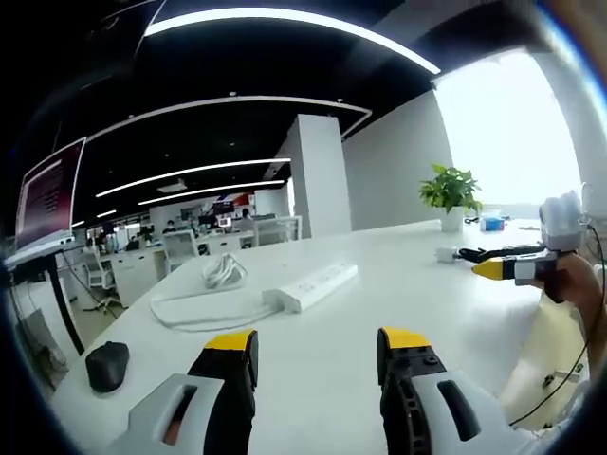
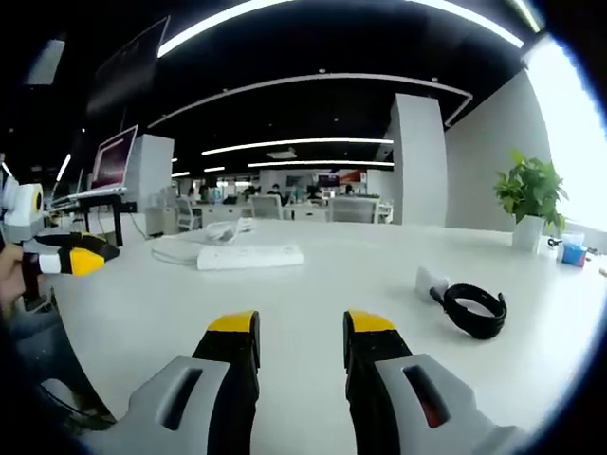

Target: Straighten the power strip on the desk, plug the charger into it

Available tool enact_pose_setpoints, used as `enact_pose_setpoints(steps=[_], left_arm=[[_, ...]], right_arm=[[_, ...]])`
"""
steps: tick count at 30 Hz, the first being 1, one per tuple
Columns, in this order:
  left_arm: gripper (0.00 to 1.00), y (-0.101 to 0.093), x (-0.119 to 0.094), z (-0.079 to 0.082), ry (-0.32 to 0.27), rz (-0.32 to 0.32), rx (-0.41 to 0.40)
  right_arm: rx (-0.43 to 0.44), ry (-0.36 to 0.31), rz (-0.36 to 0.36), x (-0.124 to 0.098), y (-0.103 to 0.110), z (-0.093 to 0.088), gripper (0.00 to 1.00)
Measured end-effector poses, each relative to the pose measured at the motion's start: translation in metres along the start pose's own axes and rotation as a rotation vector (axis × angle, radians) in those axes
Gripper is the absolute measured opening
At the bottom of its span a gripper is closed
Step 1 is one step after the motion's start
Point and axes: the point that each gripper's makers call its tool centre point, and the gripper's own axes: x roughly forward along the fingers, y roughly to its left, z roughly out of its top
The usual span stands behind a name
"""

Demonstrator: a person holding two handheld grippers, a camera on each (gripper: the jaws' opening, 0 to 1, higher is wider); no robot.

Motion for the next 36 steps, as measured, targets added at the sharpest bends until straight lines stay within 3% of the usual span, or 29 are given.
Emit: enact_pose_setpoints(steps=[14, 19, 24, 36], left_arm=[[0.5, 0.012, 0.015, 0.008, -0.023, -0.011, -0.021], [0.5, 0.02, 0.023, 0.012, -0.035, -0.01, -0.033], [0.5, 0.027, 0.031, 0.017, -0.042, -0.013, -0.036], [0.5, 0.04, 0.051, 0.031, -0.088, 0.008, -0.051]], right_arm=[[-0.012, -0.045, 0.024, 0.024, -0.002, 0.023, 0.36], [-0.062, -0.03, 0.037, 0.033, -0.001, 0.025, 0.36], [-0.095, -0.056, 0.02, 0.041, -0.005, 0.033, 0.36], [-0.114, -0.053, 0.098, 0.07, -0.002, 0.044, 0.36]])
